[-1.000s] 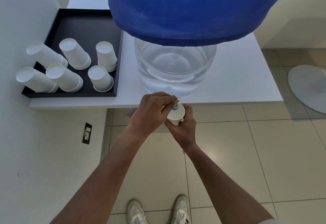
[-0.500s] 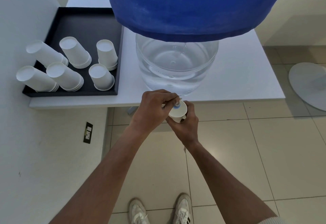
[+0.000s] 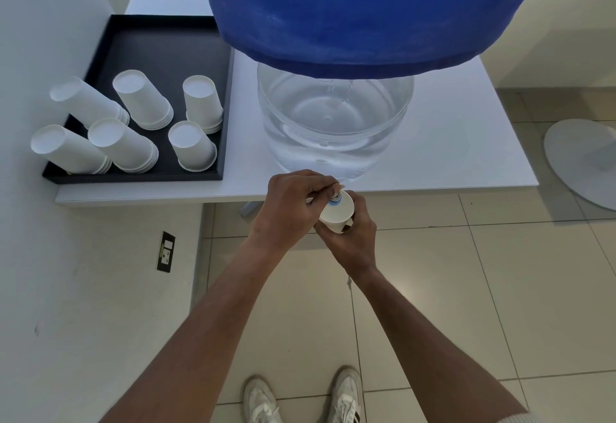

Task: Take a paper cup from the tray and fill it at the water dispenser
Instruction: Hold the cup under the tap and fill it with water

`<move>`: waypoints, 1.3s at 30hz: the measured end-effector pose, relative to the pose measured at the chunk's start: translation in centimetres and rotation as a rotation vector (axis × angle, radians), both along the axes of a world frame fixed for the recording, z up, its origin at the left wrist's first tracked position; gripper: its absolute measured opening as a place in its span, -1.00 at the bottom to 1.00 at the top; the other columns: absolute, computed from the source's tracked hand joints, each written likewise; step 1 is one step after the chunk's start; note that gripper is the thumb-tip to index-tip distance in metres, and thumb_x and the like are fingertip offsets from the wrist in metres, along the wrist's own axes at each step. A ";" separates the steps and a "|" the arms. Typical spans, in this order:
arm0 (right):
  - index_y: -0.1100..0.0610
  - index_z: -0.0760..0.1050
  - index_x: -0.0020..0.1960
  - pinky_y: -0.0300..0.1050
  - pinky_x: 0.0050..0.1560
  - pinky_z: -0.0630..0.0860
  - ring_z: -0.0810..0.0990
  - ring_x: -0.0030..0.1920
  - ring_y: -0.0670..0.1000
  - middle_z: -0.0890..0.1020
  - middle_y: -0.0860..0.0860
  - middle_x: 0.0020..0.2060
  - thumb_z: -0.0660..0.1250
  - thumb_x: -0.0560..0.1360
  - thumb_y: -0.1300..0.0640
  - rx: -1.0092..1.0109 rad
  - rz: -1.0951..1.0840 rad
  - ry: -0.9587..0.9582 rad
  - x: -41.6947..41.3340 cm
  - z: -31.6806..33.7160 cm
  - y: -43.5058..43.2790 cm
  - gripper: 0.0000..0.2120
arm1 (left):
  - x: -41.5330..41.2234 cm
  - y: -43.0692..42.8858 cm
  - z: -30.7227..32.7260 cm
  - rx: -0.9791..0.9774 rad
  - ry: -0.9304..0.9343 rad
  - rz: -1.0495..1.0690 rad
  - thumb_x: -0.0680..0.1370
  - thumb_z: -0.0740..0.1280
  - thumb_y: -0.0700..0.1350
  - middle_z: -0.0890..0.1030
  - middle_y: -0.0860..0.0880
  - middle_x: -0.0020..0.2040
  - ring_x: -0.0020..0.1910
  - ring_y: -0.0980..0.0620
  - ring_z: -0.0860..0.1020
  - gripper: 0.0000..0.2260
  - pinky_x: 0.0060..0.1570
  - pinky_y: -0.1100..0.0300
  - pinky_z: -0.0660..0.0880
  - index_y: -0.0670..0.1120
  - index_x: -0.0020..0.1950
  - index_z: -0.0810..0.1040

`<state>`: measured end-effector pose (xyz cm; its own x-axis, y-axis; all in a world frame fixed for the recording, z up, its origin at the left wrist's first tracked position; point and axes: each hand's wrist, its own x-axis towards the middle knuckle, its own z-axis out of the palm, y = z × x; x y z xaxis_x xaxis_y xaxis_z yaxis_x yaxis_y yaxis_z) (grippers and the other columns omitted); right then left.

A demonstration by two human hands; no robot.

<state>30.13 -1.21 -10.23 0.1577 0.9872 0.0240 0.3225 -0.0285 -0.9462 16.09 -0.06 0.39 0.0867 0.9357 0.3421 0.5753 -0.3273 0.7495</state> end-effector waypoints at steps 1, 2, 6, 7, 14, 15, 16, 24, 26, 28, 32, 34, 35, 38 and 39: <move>0.03 0.50 0.26 -0.12 -0.05 0.68 0.72 -0.01 -0.12 0.72 -0.12 -0.01 0.69 0.34 0.15 0.001 0.001 -0.006 0.0 0.0 0.0 -0.43 | 0.0 0.0 0.0 -0.002 -0.001 0.001 0.56 0.50 -0.23 0.79 -0.10 -0.09 -0.15 0.01 0.73 -0.89 -0.10 0.33 0.57 -0.21 0.04 0.78; 0.04 0.50 0.25 -0.12 -0.06 0.68 0.72 -0.02 -0.12 0.72 -0.12 -0.01 0.69 0.34 0.15 0.002 0.001 -0.012 0.0 -0.1 0.0 -0.43 | 0.0 0.0 0.0 -0.003 -0.001 0.001 0.56 0.50 -0.23 0.79 -0.09 -0.09 -0.15 0.02 0.72 -0.89 -0.10 0.37 0.56 -0.20 0.04 0.78; 0.07 0.50 0.25 -0.13 -0.07 0.66 0.71 -0.02 -0.14 0.71 -0.13 -0.02 0.69 0.34 0.16 0.002 0.000 -0.017 -0.1 -0.1 0.0 -0.43 | 0.0 0.0 0.0 -0.008 -0.008 0.005 0.56 0.51 -0.23 0.79 -0.08 -0.08 -0.14 0.06 0.72 -0.89 -0.08 0.40 0.55 -0.19 0.05 0.78; 0.07 0.50 0.24 -0.14 -0.07 0.66 0.71 -0.02 -0.15 0.70 -0.15 -0.03 0.69 0.34 0.17 0.001 0.001 -0.018 -0.2 -0.1 0.0 -0.43 | 0.0 0.0 0.0 -0.010 -0.009 0.005 0.55 0.51 -0.23 0.80 -0.08 -0.07 -0.14 0.06 0.72 -0.89 -0.08 0.42 0.54 -0.18 0.05 0.78; 0.09 0.49 0.24 -0.17 -0.09 0.64 0.71 -0.04 -0.14 0.70 -0.15 -0.04 0.68 0.35 0.18 -0.007 -0.005 -0.022 0.0 -0.2 0.0 -0.44 | 0.1 -0.1 -0.1 -0.028 -0.023 0.018 0.55 0.51 -0.22 0.80 -0.06 -0.07 -0.14 0.12 0.71 -0.89 -0.08 0.44 0.55 -0.17 0.05 0.79; 0.08 0.49 0.23 -0.17 -0.09 0.64 0.71 -0.04 -0.12 0.70 -0.13 -0.04 0.68 0.35 0.18 -0.007 -0.008 -0.020 0.1 -0.2 0.0 -0.45 | 0.1 -0.1 -0.1 -0.031 -0.025 0.021 0.55 0.51 -0.22 0.80 -0.06 -0.07 -0.14 0.12 0.71 -0.89 -0.08 0.43 0.55 -0.16 0.05 0.79; 0.07 0.49 0.23 -0.17 -0.10 0.64 0.72 -0.04 -0.11 0.70 -0.12 -0.04 0.68 0.35 0.19 -0.006 -0.010 -0.018 0.1 -0.2 0.0 -0.45 | 0.1 -0.1 -0.2 -0.035 -0.028 0.025 0.55 0.51 -0.22 0.80 -0.05 -0.07 -0.15 0.12 0.70 -0.90 -0.09 0.44 0.54 -0.15 0.05 0.79; 0.05 0.49 0.21 -0.19 -0.10 0.63 0.71 -0.05 -0.15 0.70 -0.17 -0.07 0.66 0.35 0.18 -0.014 -0.012 -0.020 0.2 -0.4 0.1 -0.47 | 0.0 -0.1 -0.8 -0.077 -0.079 0.055 0.55 0.52 -0.18 0.80 -0.01 -0.09 -0.16 0.12 0.72 -0.91 -0.07 0.10 0.65 -0.12 0.03 0.80; 0.05 0.49 0.20 -0.20 -0.11 0.63 0.71 -0.05 -0.15 0.69 -0.18 -0.07 0.67 0.34 0.18 -0.010 -0.010 -0.021 0.2 -0.3 0.1 -0.47 | 0.0 0.0 -0.8 -0.075 -0.081 0.055 0.55 0.52 -0.16 0.80 0.00 -0.09 -0.14 0.14 0.72 -0.90 -0.08 0.13 0.65 -0.11 0.03 0.80; 0.05 0.49 0.20 -0.19 -0.10 0.64 0.71 -0.04 -0.14 0.69 -0.16 -0.06 0.67 0.35 0.18 -0.006 -0.011 -0.019 0.3 -0.4 0.1 -0.47 | 0.0 0.0 -0.9 -0.081 -0.090 0.058 0.55 0.53 -0.15 0.80 0.01 -0.09 -0.14 0.13 0.72 -0.90 -0.08 0.10 0.65 -0.10 0.03 0.80; 0.10 0.49 0.22 -0.10 -0.09 0.66 0.70 -0.04 -0.16 0.69 -0.16 -0.05 0.68 0.35 0.19 0.003 -0.016 -0.028 0.4 -0.4 0.1 -0.46 | 0.0 0.0 -1.0 -0.110 -0.126 0.075 0.54 0.53 -0.15 0.80 0.02 -0.11 -0.14 0.11 0.73 -0.92 -0.09 0.03 0.66 -0.09 0.01 0.80; 0.10 0.49 0.22 -0.08 -0.08 0.67 0.70 -0.04 -0.16 0.69 -0.18 -0.05 0.68 0.34 0.18 0.006 -0.017 -0.031 0.4 -0.5 0.1 -0.46 | 0.0 0.0 -1.1 -0.127 -0.145 0.081 0.54 0.54 -0.15 0.80 0.03 -0.11 -0.13 0.12 0.73 -0.92 -0.08 0.08 0.66 -0.08 0.00 0.80; 0.10 0.50 0.22 -0.06 -0.08 0.67 0.70 -0.04 -0.16 0.69 -0.17 -0.06 0.68 0.34 0.17 0.009 -0.017 -0.034 0.4 -0.5 0.1 -0.46 | 0.1 0.0 -1.1 -0.135 -0.154 0.084 0.53 0.54 -0.15 0.80 0.03 -0.11 -0.13 0.14 0.73 -0.93 -0.08 0.13 0.66 -0.08 0.00 0.81; 0.12 0.50 0.21 0.01 -0.07 0.68 0.71 -0.04 -0.12 0.70 -0.12 -0.04 0.68 0.34 0.17 0.017 -0.017 -0.032 0.5 -0.6 0.1 -0.46 | 0.2 0.0 -1.0 -0.176 -0.195 0.116 0.52 0.56 -0.11 0.80 0.08 -0.13 -0.14 0.23 0.72 -0.95 -0.10 0.36 0.60 -0.05 -0.05 0.81; 0.13 0.50 0.21 0.02 -0.07 0.68 0.71 -0.04 -0.11 0.71 -0.09 -0.04 0.68 0.34 0.18 0.019 -0.018 -0.031 0.4 -0.5 0.1 -0.46 | 0.2 -0.1 -0.9 -0.192 -0.210 0.134 0.52 0.56 -0.07 0.79 0.12 -0.17 -0.15 0.26 0.72 -0.94 -0.11 0.40 0.57 -0.04 -0.08 0.81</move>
<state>30.57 -1.11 -10.78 0.1739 0.9836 0.0476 0.3512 -0.0168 -0.9361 16.25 -0.12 -0.48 -0.0961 0.9831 0.1557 0.4299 -0.1001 0.8973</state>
